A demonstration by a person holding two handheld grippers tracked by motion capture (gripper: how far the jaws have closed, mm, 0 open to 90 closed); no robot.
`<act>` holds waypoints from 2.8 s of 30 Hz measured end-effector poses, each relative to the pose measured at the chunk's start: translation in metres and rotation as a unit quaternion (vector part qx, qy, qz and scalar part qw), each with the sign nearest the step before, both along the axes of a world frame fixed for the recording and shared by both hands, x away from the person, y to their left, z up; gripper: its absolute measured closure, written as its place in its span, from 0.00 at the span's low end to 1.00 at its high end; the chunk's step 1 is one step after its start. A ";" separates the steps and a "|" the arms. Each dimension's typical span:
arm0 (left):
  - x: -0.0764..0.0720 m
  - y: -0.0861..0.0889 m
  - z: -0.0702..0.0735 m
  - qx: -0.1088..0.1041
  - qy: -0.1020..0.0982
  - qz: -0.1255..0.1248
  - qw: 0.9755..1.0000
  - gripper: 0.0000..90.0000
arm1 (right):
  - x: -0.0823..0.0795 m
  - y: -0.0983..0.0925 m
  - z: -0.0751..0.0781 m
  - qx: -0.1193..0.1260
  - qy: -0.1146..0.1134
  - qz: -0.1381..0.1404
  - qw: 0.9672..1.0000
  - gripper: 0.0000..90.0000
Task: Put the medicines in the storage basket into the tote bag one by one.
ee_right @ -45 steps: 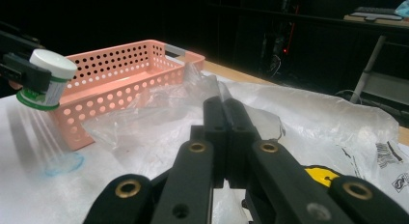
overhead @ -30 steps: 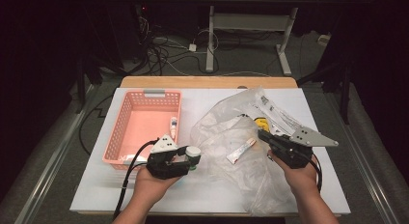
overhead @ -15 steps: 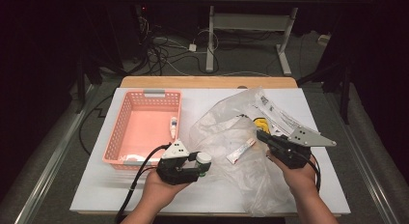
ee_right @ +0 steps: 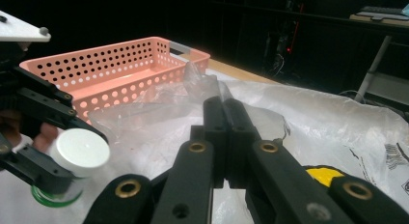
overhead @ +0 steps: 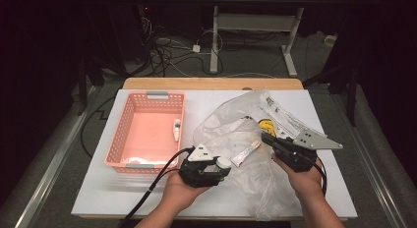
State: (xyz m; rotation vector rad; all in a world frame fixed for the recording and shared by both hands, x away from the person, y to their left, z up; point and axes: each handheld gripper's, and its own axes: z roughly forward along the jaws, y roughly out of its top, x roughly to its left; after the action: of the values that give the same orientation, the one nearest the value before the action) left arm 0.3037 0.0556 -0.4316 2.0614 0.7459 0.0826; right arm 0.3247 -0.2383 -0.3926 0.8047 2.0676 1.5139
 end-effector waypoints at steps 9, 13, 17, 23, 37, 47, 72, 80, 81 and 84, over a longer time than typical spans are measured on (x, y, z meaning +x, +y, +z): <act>0.018 -0.036 -0.005 0.008 -0.003 -0.014 1.000 0.54 | 0.001 0.000 0.000 0.003 0.002 -0.001 1.000 1.00; 0.026 -0.052 -0.009 0.010 -0.010 -0.015 1.000 0.54 | 0.001 -0.001 0.000 0.003 0.001 -0.002 1.000 1.00; 0.032 -0.068 -0.014 0.016 -0.016 -0.017 1.000 0.54 | 0.002 -0.003 0.000 0.005 0.001 -0.001 1.000 1.00; 0.044 -0.092 -0.023 0.023 -0.024 -0.014 0.999 0.54 | 0.003 -0.005 0.000 0.009 0.001 -0.007 1.000 1.00; 0.063 -0.121 -0.047 0.022 -0.037 0.012 0.999 0.53 | 0.004 -0.011 0.001 0.013 0.002 -0.014 1.000 1.00; 0.057 -0.116 -0.048 0.033 -0.021 0.003 0.999 0.48 | 0.004 -0.010 0.000 0.012 0.003 -0.011 1.000 1.00; 0.009 -0.061 -0.029 0.010 0.001 -0.043 0.999 0.00 | 0.002 -0.006 -0.001 0.005 0.005 -0.011 1.000 1.00; -0.006 -0.033 -0.011 -0.007 -0.010 -0.035 0.999 0.00 | 0.002 -0.006 -0.002 0.004 0.005 -0.010 1.000 1.00; -0.007 -0.029 -0.009 -0.008 -0.014 -0.031 0.999 0.00 | 0.002 -0.005 -0.002 0.002 0.005 -0.012 1.000 1.00; -0.010 -0.016 -0.002 -0.003 -0.026 -0.022 0.999 0.00 | 0.002 -0.005 -0.002 -0.003 0.004 -0.013 1.000 1.00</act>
State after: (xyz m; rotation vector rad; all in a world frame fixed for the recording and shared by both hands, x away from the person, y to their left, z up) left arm 0.2941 0.0398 -0.4339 2.0612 0.6680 0.1082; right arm 0.3265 -0.2433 -0.3945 0.8333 2.0579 1.4929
